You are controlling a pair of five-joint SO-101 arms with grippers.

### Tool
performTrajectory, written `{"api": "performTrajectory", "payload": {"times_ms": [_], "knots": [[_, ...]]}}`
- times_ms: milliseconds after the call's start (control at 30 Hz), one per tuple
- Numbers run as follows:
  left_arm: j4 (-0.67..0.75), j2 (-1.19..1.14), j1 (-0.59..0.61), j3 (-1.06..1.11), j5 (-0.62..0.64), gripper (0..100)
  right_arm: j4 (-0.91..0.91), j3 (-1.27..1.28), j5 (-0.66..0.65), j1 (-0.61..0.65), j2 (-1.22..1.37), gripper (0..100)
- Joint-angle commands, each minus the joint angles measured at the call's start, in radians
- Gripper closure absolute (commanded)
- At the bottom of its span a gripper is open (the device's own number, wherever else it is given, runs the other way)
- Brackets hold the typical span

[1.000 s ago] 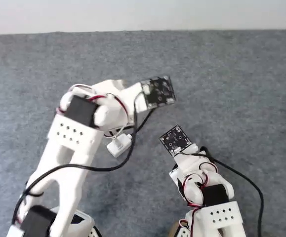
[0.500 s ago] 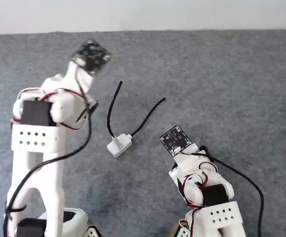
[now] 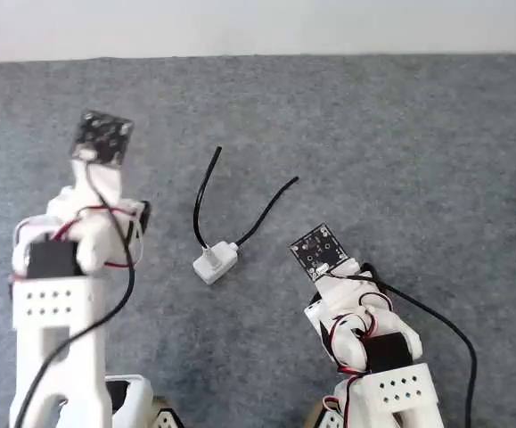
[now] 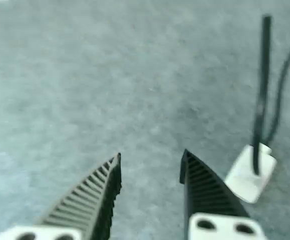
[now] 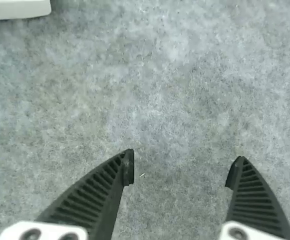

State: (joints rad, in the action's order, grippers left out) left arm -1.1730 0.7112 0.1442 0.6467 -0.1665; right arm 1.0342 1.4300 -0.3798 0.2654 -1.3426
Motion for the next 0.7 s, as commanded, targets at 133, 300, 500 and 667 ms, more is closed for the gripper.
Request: {"api": "performTrajectory", "payload": {"times_ms": [133, 300, 500, 667], "knots": [[0.101, 0.206, 0.025, 0.12, -0.04, 80, -0.033, -0.002, 0.009, -0.008, -0.012, 68.5], [0.107, 0.229, 0.026, 0.148, -0.058, 80, -0.033, -0.003, 0.006, -0.008, -0.012, 68.5], [0.107, 0.219, 0.029, 0.148, -0.055, 80, -0.033, -0.003, 0.009, -0.008, -0.012, 68.5], [0.107, 0.219, 0.029, 0.157, -0.06, 80, -0.033, -0.003, 0.009, -0.008, -0.012, 68.5]]}}
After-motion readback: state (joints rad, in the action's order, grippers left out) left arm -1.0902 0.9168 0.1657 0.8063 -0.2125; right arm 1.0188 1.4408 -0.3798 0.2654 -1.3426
